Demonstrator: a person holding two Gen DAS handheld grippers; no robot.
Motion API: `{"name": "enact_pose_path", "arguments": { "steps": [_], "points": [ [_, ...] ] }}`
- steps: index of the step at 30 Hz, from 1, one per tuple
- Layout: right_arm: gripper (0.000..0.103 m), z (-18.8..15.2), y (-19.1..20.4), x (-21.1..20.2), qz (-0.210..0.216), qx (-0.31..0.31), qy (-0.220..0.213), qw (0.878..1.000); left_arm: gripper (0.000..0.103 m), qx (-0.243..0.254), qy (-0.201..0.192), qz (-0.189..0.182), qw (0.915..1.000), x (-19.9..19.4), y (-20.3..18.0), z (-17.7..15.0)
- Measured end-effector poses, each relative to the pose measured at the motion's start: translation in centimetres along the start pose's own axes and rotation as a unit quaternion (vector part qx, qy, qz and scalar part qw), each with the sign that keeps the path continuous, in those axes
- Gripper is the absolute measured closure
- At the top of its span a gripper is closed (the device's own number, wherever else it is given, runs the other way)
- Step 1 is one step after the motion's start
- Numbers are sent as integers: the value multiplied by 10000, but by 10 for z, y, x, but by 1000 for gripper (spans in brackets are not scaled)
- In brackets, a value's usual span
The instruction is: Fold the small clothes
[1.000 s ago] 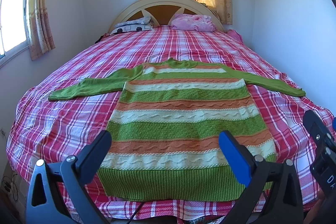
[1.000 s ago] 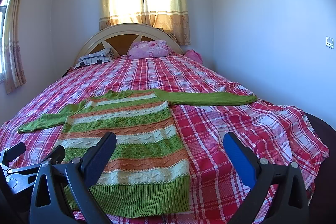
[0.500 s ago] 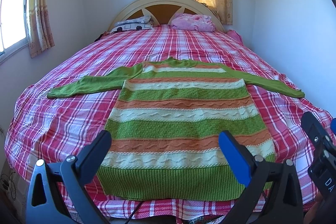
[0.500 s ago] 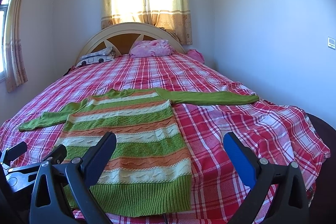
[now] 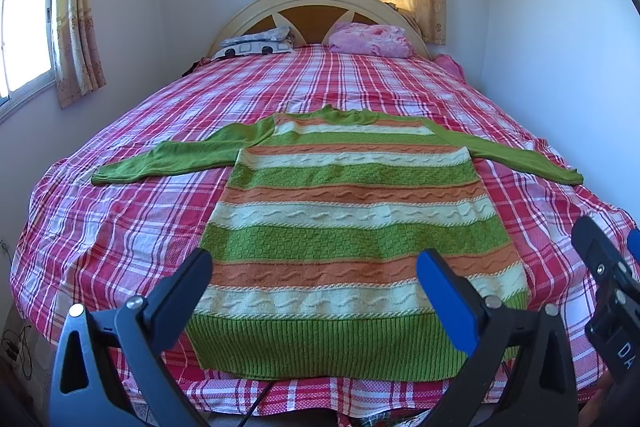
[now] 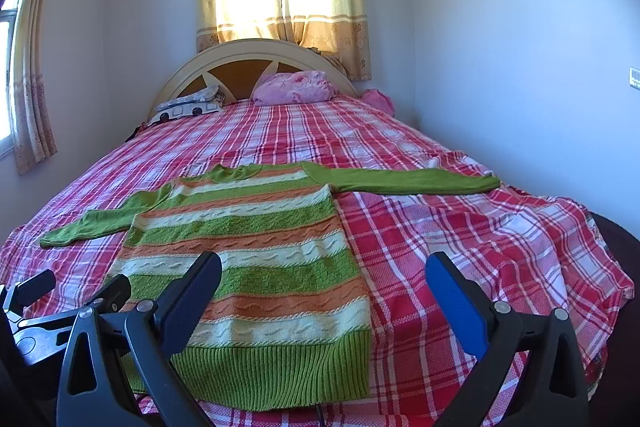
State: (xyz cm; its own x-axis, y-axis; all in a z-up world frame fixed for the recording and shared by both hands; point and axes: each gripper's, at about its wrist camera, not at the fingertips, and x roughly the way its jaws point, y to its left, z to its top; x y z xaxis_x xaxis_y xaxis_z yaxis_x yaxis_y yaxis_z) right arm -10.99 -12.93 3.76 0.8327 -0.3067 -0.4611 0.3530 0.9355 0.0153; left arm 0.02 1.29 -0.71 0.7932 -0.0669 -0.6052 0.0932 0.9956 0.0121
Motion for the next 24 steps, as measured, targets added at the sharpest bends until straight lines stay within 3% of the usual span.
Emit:
{"name": "enact_pose_path", "arguments": {
  "steps": [8,12,14,16,18,21,24],
  "points": [
    [1,-1,1,-1,50,-54,-31,10000,0,16,20,-1,10000,3,4,-1],
    [3,0,-2,5,288,-13,-23,9996,0,4,-68,-66,10000,9,7,2],
    [17,0,-5,12,353,-23,1,9994,0,58,-66,-121,9999,18,9,5],
    [45,1,-9,29,438,-6,222,9988,0,102,-53,-76,9999,29,10,9],
    [64,4,-21,54,535,188,624,9964,0,112,-98,-69,9999,44,15,15],
    [66,13,-51,91,306,600,1013,9926,0,194,-285,-83,9994,66,22,29],
    [63,38,-102,123,-198,1054,1124,9879,0,338,-387,201,9985,87,30,52]
  ]
}}
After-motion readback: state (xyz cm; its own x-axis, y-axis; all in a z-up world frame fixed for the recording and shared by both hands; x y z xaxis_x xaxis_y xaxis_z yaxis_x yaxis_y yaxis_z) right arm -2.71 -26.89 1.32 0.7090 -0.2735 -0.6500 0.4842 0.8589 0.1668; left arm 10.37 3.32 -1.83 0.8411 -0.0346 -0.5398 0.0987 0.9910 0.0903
